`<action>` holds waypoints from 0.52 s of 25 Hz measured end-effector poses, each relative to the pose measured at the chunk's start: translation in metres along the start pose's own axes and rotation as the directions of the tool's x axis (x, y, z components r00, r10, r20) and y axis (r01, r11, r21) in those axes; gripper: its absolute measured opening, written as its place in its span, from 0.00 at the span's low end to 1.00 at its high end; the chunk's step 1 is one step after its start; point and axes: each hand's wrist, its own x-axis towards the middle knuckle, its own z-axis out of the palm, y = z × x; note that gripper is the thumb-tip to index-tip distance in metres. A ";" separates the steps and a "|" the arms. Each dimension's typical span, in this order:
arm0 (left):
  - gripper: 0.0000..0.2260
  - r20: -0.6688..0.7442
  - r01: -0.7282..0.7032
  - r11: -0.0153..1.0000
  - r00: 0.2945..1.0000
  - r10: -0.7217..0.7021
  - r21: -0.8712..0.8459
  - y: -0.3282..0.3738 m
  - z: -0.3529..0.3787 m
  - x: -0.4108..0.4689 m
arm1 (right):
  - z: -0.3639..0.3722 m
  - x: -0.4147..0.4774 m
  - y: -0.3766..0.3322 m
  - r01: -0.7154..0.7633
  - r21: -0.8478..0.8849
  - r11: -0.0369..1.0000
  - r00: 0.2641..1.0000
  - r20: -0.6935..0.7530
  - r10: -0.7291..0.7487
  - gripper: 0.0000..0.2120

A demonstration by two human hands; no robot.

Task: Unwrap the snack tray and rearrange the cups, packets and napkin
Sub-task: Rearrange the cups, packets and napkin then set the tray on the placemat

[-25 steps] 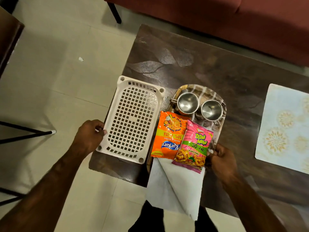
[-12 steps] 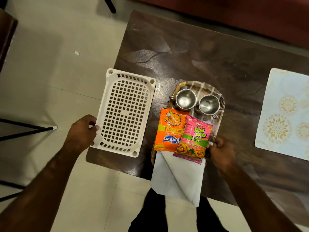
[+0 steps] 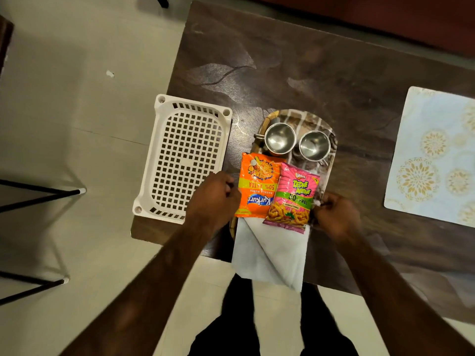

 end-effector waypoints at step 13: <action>0.11 0.055 0.130 0.965 0.991 -0.121 -0.226 0.008 0.011 0.018 | 0.009 -0.024 -0.048 0.024 -0.204 0.979 0.999 0.030 -0.018 0.31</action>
